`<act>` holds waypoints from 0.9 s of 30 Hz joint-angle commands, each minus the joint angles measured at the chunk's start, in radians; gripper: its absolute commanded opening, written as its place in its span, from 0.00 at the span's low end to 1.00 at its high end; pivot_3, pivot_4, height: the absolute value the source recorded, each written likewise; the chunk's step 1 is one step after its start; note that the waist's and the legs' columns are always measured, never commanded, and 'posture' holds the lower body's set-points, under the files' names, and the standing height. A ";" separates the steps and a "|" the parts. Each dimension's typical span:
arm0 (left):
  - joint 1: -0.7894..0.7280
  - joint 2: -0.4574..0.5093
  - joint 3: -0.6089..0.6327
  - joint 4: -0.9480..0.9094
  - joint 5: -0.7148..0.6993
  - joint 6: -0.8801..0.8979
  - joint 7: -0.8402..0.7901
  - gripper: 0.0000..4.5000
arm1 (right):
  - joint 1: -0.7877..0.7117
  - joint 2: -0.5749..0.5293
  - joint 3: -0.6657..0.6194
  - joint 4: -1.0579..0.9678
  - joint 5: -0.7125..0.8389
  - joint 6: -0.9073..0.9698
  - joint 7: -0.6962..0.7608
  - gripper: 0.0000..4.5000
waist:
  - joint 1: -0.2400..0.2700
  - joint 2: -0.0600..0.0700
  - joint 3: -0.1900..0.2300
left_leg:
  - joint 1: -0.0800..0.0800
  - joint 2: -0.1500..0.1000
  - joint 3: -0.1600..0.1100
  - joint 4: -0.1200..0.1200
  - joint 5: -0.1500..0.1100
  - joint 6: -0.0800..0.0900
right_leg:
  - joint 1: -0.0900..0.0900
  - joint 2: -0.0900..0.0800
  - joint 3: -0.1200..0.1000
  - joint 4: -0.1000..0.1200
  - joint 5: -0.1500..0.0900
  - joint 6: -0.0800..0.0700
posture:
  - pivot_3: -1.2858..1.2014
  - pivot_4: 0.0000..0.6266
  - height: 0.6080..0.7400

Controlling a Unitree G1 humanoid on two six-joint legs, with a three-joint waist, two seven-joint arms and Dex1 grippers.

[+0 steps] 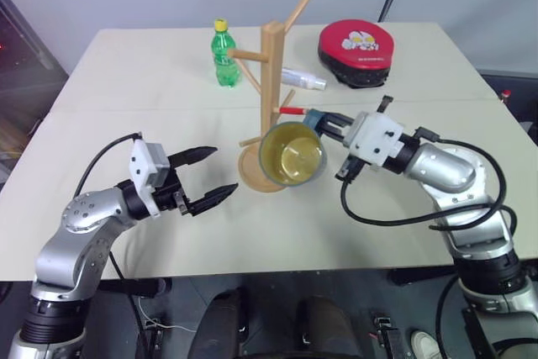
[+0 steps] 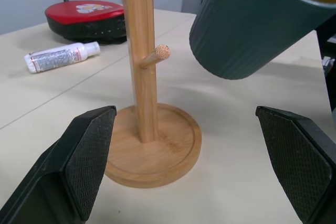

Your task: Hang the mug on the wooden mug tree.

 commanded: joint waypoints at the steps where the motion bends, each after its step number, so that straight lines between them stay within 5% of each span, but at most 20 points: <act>1: -0.017 0.009 0.030 -0.038 -0.025 0.002 0.006 1.00 | -0.052 -0.007 -0.009 -0.034 0.013 0.026 0.011 0.01 | 0.000 0.000 0.000 | 0.000 0.000 0.000 0.000 0.000 0.000 | 0.000 0.000 0.000 0.000 0.000 0.000 | 0.52 0.24 1.00; 20: -0.049 0.017 0.046 -0.120 -0.093 0.063 0.052 1.00 | -0.174 0.016 0.094 0.069 -0.055 0.113 0.032 0.01 | 0.001 0.000 0.000 | 0.000 0.000 0.000 0.000 0.000 0.000 | 0.000 0.000 0.000 0.000 0.000 0.000 | 0.52 0.24 1.00; 23: -0.051 0.017 0.043 -0.119 -0.094 0.063 0.055 1.00 | -0.179 0.019 0.090 0.069 -0.054 0.114 0.029 0.22 | 0.000 0.000 0.000 | 0.000 0.000 0.000 0.000 0.000 0.000 | 0.000 0.000 0.000 0.000 0.000 0.000 | 0.52 0.24 1.00; 27: -0.060 0.016 0.037 -0.113 -0.093 0.063 0.059 1.00 | -0.185 0.012 0.074 0.060 -0.061 0.108 0.022 0.63 | 0.001 0.000 0.000 | 0.000 0.000 0.000 0.000 0.000 0.000 | 0.000 0.001 0.000 0.000 0.000 0.000 | 0.52 0.24 1.00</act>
